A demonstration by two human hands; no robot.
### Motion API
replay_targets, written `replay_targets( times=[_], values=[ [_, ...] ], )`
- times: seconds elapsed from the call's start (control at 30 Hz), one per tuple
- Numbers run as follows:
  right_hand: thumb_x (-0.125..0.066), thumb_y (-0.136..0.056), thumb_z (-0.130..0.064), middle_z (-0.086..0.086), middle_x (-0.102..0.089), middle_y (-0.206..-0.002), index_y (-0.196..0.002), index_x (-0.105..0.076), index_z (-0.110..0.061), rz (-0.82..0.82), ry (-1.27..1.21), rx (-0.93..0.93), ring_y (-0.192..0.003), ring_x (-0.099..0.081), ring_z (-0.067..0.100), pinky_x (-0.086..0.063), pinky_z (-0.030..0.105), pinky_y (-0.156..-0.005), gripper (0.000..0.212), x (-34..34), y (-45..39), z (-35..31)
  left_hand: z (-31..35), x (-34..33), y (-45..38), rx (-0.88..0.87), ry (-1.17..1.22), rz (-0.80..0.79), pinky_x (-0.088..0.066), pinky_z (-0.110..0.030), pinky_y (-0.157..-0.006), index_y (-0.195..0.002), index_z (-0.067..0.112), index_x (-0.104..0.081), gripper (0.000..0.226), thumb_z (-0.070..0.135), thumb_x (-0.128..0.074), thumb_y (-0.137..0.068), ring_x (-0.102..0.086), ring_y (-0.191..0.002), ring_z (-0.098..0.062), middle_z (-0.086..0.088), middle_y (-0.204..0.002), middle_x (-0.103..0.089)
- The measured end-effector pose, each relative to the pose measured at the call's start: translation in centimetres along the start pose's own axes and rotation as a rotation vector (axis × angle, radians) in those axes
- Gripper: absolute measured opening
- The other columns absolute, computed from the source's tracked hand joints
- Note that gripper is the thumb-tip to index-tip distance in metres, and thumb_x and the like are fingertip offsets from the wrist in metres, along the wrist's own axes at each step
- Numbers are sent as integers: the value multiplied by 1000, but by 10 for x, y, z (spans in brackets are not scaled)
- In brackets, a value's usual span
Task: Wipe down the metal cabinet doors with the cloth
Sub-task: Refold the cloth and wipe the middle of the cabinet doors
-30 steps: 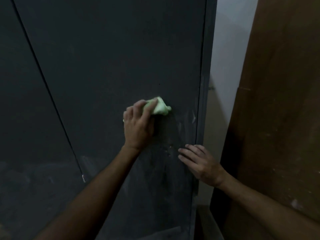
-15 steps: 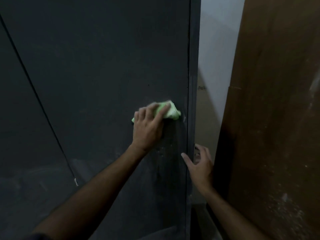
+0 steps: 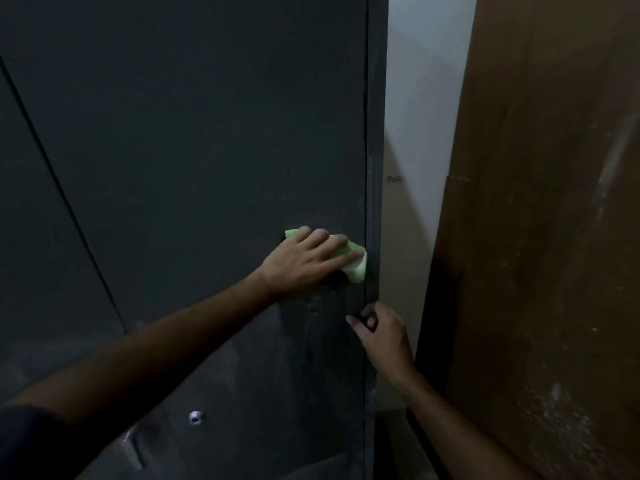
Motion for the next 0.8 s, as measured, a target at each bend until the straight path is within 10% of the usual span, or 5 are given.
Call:
replay_targets(
  times=[0.07, 0.23, 0.4, 0.6, 0.8],
  values=[
    [-82, -84, -33, -1, -53, -70, -81, -59, -18, -5, -11, 10, -64, -51, 10, -39, 26, -57, 28, 0, 0, 0, -18, 6, -10, -4, -30, 40, -36, -43, -84, -154, 22, -41, 75, 36, -75, -88, -45, -106, -31, -13, -139, -44],
    [-80, -86, -34, -1, -55, -71, -81, -57, -20, -17, -31, 11, -66, -52, 10, -42, 23, -59, 27, -2, 3, 0, -39, 28, -67, 699, 53, 329, -32, -40, -84, -148, 25, -52, 55, 32, -65, -95, -40, -105, -28, -7, -133, -39],
    [-82, -84, -35, 1, -55, -72, -80, -57, -19, 3, -64, -36, -67, -54, 17, -40, 27, -58, 30, 1, 2, -1, -15, 6, -43, -48, -35, 66, -36, -45, -84, -154, 20, -40, 68, 28, -66, -92, -45, -104, -33, -15, -138, -46],
    [-82, -77, -54, -10, -53, -106, -110, -50, -30, 221, -102, -137, -91, -51, 7, -49, 27, -70, 52, 1, 13, 4, -39, 30, -91, 629, 60, 342, -32, -42, -84, -145, 24, -57, 52, 33, -68, -95, -41, -102, -29, -6, -131, -40],
    [-80, -80, -53, -6, -54, -113, -123, -58, -21, 149, -128, -141, -101, -57, 14, -56, 36, -82, 57, -5, 15, 1, -31, 14, -72, -7, -23, 134, -36, -45, -81, -149, 19, -56, 55, 27, -63, -95, -45, -102, -33, -16, -132, -60]
  ],
)
Point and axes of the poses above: each hand's wrist, its own y-axis away from the middle knuckle, its own x-axis out of the back of the hand, z = x × y, the point moved 1 cm from there along -y, towards the middle knuckle
